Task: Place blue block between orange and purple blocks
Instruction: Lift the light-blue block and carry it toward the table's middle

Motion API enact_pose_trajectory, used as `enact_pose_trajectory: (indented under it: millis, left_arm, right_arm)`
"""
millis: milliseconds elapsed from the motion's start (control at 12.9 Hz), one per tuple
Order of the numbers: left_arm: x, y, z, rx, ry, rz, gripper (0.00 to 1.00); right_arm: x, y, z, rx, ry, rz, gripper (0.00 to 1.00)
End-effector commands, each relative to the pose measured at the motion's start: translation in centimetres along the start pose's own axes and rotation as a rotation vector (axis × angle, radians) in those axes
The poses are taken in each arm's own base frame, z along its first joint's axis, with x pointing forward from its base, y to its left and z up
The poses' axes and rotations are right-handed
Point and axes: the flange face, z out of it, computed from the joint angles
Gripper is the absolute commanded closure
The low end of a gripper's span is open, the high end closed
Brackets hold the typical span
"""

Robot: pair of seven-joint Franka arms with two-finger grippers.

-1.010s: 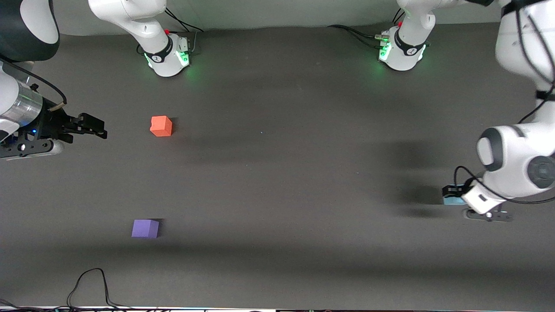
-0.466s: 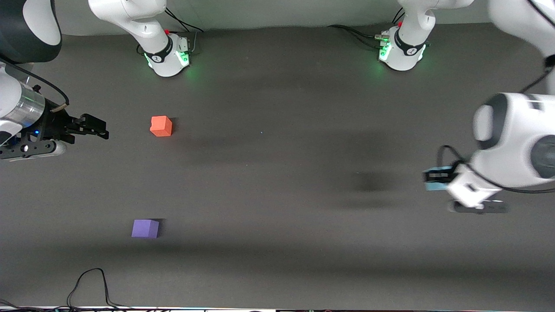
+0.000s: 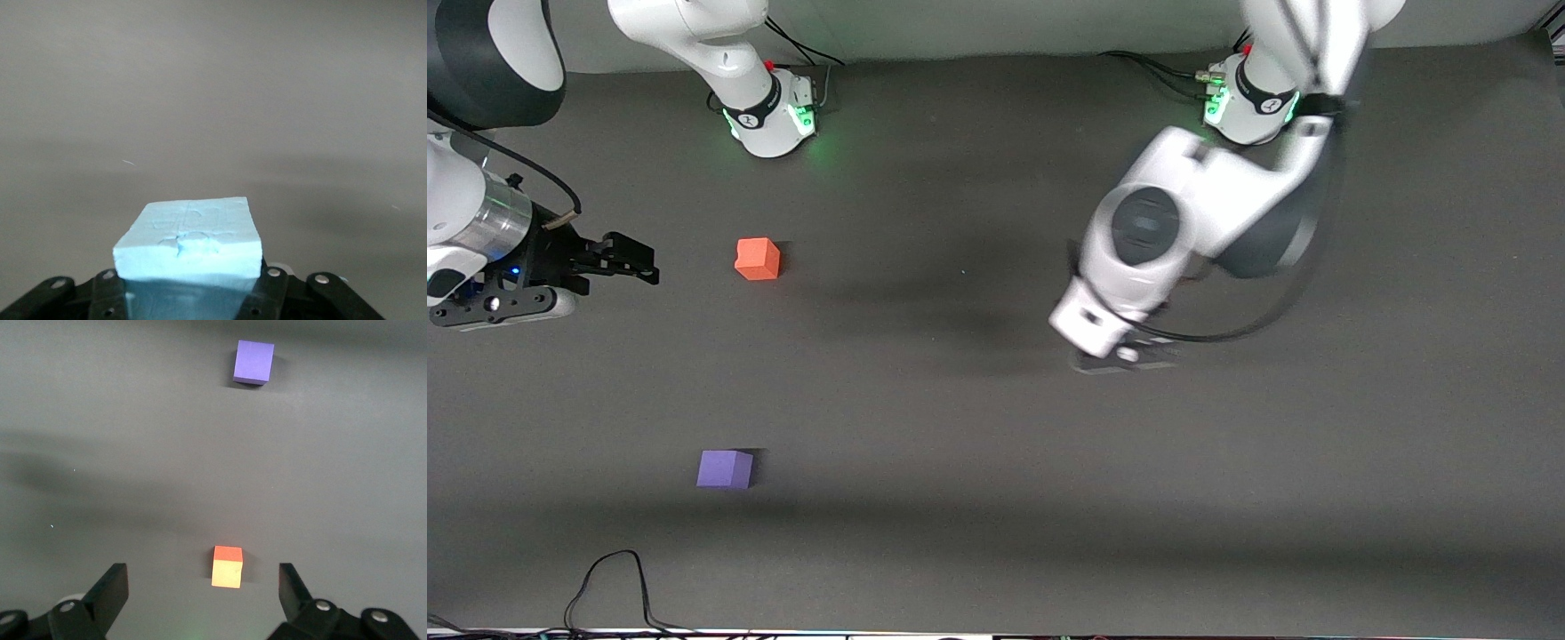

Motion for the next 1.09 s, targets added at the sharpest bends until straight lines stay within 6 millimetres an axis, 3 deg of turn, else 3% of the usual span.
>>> enact_pose_trajectory:
  millis: [0,78,233,388,544,777,854,1010]
  left_arm:
    - [-2.6,8.0,4.3,-0.018,0.038,0.019,0.62]
    - [-4.3,10.8,7.0,-0.025,0.051,0.042,0.62]
    - [-6.3,14.5,12.1,-0.063,0.081,0.066,0.63]
    - [-8.4,17.2,16.0,-0.089,0.104,0.069,0.64]
    - [-9.5,18.2,19.6,-0.054,0.125,0.073,0.64]
    - [-9.5,18.2,21.8,-0.039,0.137,0.077,0.6]
    - [-9.4,18.1,22.3,-0.033,0.136,0.078,0.51]
    - [-9.4,17.9,23.2,-0.02,0.129,0.085,0.01]
  right_arm:
    - [0.3,0.0,-0.2,-0.003,0.008,-0.016,0.0]
    - [0.3,0.0,-0.1,-0.003,0.006,-0.019,0.0]
    - [0.3,0.1,-0.2,-0.005,0.008,-0.019,0.0]
    - [0.4,0.1,-0.1,-0.005,0.009,-0.019,0.0]
    - [0.3,0.1,-0.1,-0.005,0.009,-0.019,0.0]
    - [0.4,0.1,0.0,-0.005,0.008,-0.019,0.0]
    - [0.4,0.1,0.0,-0.005,0.008,-0.019,0.0]
    - [0.4,0.1,0.0,-0.005,0.008,-0.019,0.0]
